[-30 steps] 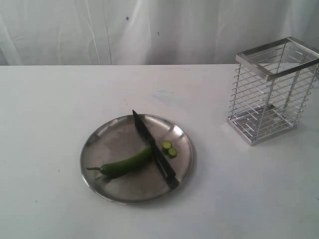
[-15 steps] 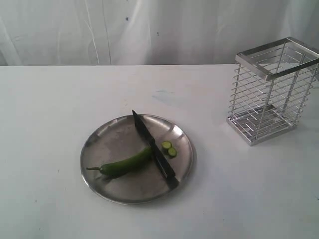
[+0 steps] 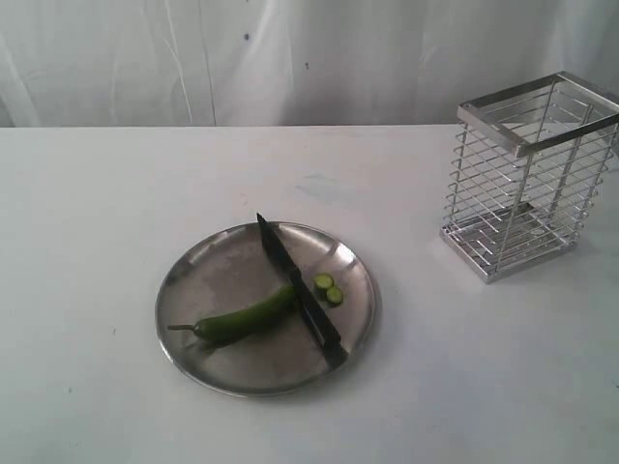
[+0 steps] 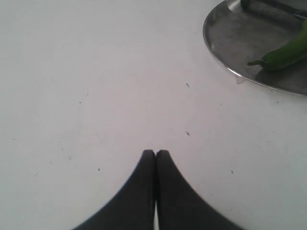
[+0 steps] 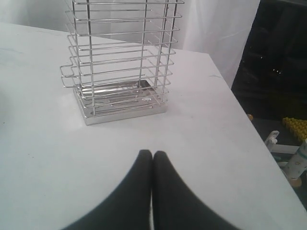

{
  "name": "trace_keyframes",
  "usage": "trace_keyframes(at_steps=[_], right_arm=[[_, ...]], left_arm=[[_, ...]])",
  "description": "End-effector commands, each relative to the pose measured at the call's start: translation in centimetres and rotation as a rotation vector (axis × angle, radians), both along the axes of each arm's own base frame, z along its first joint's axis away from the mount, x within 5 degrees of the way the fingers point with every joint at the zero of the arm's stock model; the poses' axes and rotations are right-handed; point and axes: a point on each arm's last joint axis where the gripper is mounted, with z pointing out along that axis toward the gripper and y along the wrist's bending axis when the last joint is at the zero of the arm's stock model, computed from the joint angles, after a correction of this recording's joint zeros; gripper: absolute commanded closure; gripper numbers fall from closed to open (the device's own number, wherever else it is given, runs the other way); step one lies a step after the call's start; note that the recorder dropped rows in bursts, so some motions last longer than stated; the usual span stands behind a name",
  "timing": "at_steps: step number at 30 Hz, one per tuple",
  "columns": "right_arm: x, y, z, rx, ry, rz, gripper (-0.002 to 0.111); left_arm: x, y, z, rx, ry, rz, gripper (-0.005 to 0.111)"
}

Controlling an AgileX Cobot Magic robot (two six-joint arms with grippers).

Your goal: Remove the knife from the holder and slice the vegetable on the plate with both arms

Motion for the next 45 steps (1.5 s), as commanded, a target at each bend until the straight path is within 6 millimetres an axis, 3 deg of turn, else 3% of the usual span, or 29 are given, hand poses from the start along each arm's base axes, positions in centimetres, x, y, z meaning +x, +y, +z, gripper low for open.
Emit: trace_keyframes(at_steps=[1,45], right_arm=[[0.01,0.0,0.04,-0.008,-0.009,0.002,0.108],[0.0,-0.08,0.02,-0.008,-0.007,-0.012,0.108]], left_arm=[[-0.12,-0.18,-0.24,-0.025,0.025,-0.009,0.107],[0.07,0.12,0.08,-0.033,-0.015,0.049,0.107]])
